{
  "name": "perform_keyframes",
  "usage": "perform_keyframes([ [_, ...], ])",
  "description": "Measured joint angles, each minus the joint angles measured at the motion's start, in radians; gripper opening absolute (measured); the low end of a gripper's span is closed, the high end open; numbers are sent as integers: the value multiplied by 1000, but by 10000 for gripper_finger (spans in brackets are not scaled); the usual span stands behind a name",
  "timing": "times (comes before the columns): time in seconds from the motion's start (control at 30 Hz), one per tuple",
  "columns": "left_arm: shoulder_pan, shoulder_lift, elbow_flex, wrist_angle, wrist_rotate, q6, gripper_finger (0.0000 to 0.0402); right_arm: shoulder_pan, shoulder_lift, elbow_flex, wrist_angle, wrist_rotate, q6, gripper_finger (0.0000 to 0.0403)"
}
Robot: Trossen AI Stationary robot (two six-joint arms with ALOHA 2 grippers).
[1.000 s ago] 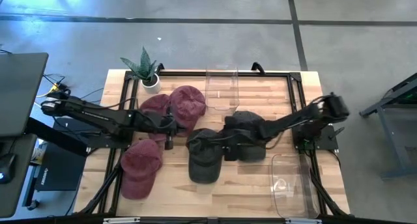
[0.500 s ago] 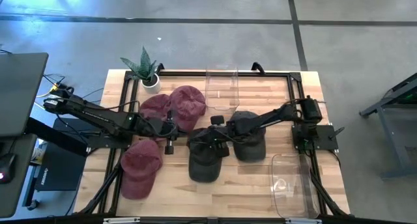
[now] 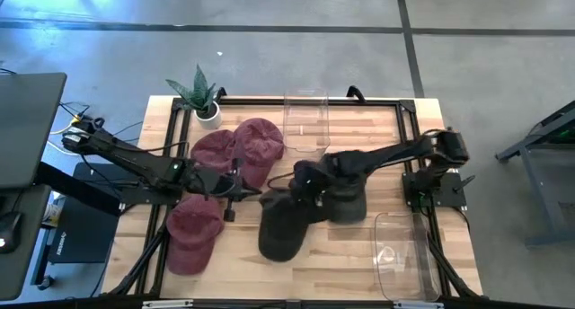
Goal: Pick & Place hat
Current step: Put the left black cap into the top transparent bin
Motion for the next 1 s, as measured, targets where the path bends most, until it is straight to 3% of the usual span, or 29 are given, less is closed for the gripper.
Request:
perform_keyframes([
  [0.07, -41, 0, 14, 0, -26, 23, 0, -12, -46, -1, 44, -168, 9, 10],
  [0.13, -75, 0, 29, 7, -47, 38, 0, -19, -76, -14, 93, -264, 9, 11],
  [0.37, -116, 24, 36, 150, -7, 100, 16, -10, -73, -56, 190, -297, -35, 9],
  [0.5, -115, 86, 35, 184, -4, 104, 70, -1, -63, -57, 207, -298, -73, 5],
  [0.7, -100, 195, 34, 318, -108, 104, 202, 2, -62, -58, 234, -297, -88, 9],
  [0.77, -82, 220, 34, 337, -56, 103, 246, 2, -62, -58, 234, -297, -88, 8],
  [0.87, -47, 248, 34, 338, 102, 102, 295, 2, -62, -58, 234, -295, -94, 4],
  [1.0, 6, 286, 44, 343, 298, 52, 315, 2, -62, -58, 234, -294, -97, 8],
])
